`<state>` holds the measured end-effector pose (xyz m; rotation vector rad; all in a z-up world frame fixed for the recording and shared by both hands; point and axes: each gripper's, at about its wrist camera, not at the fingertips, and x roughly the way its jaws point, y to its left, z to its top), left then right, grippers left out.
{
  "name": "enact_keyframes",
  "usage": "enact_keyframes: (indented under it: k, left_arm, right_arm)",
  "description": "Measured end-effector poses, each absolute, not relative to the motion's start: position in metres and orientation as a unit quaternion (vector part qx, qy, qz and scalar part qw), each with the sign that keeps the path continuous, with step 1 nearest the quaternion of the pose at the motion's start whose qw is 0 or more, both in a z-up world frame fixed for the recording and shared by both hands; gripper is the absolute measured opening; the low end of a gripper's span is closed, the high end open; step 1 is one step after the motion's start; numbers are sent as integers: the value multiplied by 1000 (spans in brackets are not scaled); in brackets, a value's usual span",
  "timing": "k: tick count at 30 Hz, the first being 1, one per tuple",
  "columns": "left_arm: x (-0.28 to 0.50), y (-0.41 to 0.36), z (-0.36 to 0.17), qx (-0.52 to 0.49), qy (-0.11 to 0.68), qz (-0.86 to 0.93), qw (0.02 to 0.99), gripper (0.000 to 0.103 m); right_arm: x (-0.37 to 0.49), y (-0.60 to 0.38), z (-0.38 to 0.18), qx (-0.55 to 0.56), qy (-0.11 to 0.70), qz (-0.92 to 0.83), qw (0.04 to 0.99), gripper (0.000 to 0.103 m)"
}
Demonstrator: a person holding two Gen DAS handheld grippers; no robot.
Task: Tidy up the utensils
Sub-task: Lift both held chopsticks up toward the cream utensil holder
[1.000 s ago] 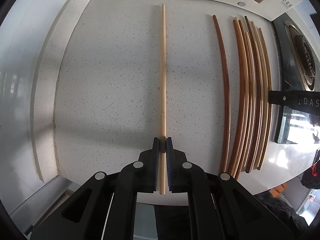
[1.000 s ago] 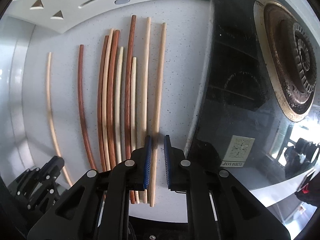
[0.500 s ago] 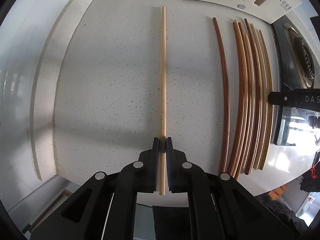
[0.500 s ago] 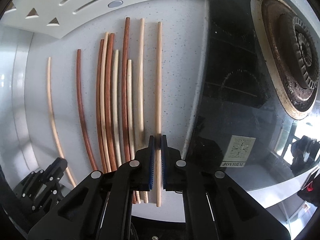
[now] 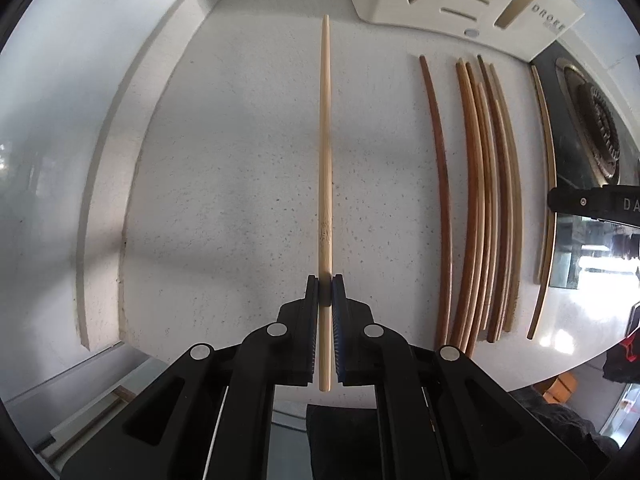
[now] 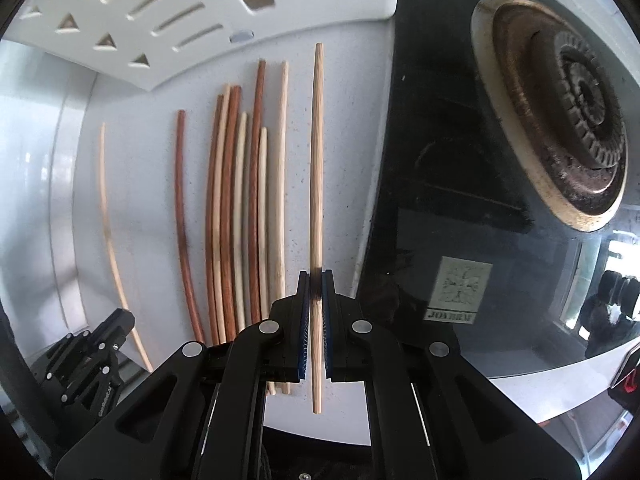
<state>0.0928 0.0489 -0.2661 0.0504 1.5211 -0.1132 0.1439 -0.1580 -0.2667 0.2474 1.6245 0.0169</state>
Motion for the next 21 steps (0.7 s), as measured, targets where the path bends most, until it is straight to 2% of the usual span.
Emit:
enact_keyframes:
  k: [21]
  left_arm:
    - [48, 61, -179, -18, 538, -47, 842, 6]
  right_arm:
    - [98, -188, -164, 87, 584, 41, 806, 7]
